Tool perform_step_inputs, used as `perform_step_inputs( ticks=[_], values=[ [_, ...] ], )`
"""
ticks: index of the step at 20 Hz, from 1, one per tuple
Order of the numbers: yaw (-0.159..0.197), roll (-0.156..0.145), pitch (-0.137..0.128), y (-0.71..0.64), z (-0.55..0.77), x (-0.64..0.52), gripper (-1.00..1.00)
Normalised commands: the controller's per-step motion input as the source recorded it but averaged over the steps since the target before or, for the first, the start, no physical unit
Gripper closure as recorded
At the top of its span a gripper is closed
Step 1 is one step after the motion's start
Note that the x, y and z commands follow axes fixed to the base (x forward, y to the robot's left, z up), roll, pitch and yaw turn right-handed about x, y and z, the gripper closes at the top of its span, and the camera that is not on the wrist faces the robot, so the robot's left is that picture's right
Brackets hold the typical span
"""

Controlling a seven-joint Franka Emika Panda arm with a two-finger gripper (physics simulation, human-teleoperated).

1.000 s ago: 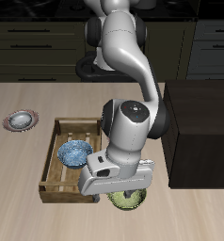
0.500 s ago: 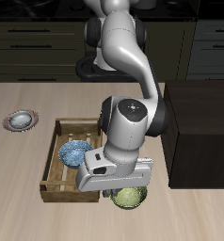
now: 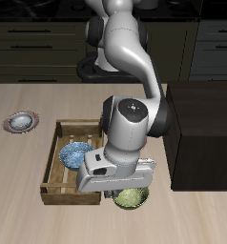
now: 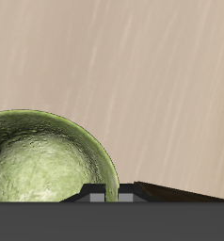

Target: Place the white bowl on the off-center plate and place the green bowl on top of the wooden shelf

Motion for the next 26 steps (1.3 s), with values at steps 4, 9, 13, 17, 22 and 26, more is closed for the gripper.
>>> perform_step_inputs(
  ticks=[4, 9, 13, 17, 22, 26],
  values=[
    [-0.013, 0.021, -0.032, 0.14, 0.19, -0.12, 1.0],
    [-0.05, 0.033, -0.072, 0.12, 0.45, -0.13, 1.0],
    [0.0, 0.038, -0.056, 0.02, 0.36, -0.14, 1.0],
    [-0.022, 0.001, -0.039, -0.09, 0.35, -0.09, 1.0],
    [-0.003, -0.002, -0.051, -0.14, 0.27, -0.2, 1.0],
    [-0.006, 0.009, -0.054, -0.08, 0.37, -0.28, 1.0]
  ],
)
